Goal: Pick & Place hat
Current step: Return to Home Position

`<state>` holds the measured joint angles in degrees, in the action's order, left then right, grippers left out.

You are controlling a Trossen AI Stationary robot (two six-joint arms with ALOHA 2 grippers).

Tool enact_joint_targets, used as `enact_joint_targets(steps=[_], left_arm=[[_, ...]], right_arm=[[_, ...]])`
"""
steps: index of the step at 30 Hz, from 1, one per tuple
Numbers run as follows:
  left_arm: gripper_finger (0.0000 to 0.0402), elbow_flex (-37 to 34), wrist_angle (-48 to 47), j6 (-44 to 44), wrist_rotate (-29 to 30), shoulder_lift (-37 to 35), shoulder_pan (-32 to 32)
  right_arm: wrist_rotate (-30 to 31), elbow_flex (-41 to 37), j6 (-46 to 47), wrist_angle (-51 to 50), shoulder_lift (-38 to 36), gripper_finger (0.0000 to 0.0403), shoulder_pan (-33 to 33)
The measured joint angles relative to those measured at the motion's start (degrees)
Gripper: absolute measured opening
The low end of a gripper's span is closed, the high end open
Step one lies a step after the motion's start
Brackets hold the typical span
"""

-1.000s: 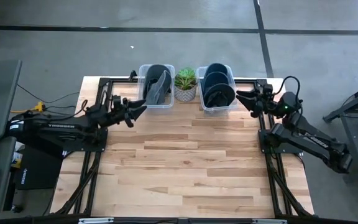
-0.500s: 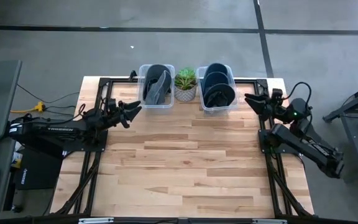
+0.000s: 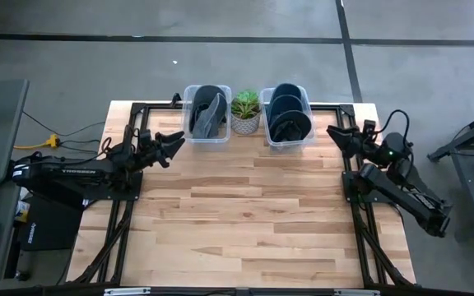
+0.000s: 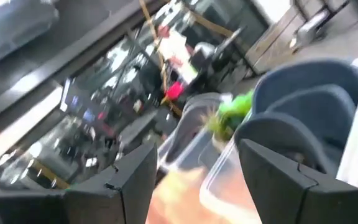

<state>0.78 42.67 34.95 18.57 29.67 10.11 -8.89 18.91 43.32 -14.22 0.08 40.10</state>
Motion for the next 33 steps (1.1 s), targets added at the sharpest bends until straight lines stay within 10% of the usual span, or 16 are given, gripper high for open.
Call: enact_joint_targets(steps=[14, 33], left_arm=[[0.02, -0.07, 0.43, -0.1, 0.48, 0.04, 0.0], [0.02, -0.09, 2.86, -6.38, 3.67, 0.07, 0.0]], right_arm=[[-9.79, -18.14, 5.85, 44.57, 0.21, 0.0222, -2.89], [1.5, -18.33, -13.52, 33.45, 0.2, 0.0222, -19.2]])
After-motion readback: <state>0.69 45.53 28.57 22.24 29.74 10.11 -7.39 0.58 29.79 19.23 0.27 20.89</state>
